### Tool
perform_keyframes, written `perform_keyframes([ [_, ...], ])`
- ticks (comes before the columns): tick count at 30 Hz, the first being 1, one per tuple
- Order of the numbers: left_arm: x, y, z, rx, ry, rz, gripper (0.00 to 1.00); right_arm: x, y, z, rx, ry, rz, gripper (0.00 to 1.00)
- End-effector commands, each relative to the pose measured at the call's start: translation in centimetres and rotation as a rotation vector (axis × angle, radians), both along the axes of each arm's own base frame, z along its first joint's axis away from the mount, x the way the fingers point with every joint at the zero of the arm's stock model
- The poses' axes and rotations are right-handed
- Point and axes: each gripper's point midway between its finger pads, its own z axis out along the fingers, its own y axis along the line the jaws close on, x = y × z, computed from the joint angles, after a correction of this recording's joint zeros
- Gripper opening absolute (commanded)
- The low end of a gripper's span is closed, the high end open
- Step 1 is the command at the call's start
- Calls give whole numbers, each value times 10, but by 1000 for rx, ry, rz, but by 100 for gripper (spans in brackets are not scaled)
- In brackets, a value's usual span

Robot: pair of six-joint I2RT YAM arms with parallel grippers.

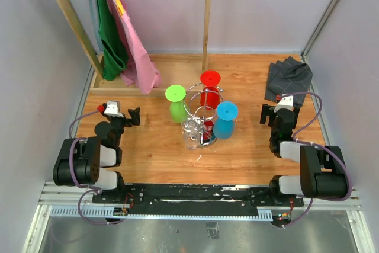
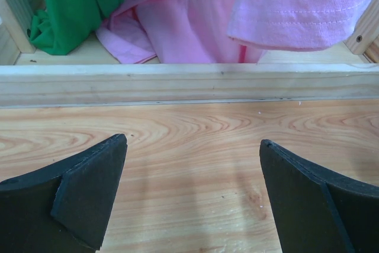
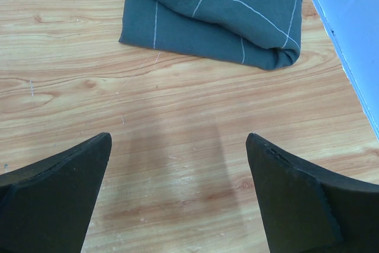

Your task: Take the wine glass off the wine glass rack

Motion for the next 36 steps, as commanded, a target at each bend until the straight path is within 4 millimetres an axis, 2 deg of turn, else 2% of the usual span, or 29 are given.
perform_keyframes([
  [1,4,-1,6,26,-23,-7,99,6,2,11,-17,-37,2,98],
  [9,4,-2,6,26,-23,-7,99,6,2,10,-17,-35,2,98],
  [14,5,-10,6,48,-24,-60,99,6,2,10,-16,-35,1,98],
  [16,2,-9,13,41,-50,-51,99,7,1,14,-22,-51,3,98],
  [17,0,-1,22,17,-48,2,99,8,-4,23,-30,-21,-28,98],
  [22,0,-11,48,-57,61,-39,99,3,3,48,12,117,-11,98],
  [23,0,-14,62,-76,73,-55,99,1,3,57,15,124,-17,98],
  [24,-1,-17,69,-95,97,-64,99,-5,0,64,20,133,-39,98],
  [25,-6,-19,68,-118,156,-67,99,-11,-4,72,30,139,-70,98],
  [29,-15,-27,94,-211,258,-81,99,-36,-12,98,89,167,-180,98],
  [33,-27,-49,117,-332,339,-171,99,-63,1,116,165,272,-157,98],
  [36,-34,-66,136,-447,408,-238,99,-72,21,142,244,300,-78,98],
])
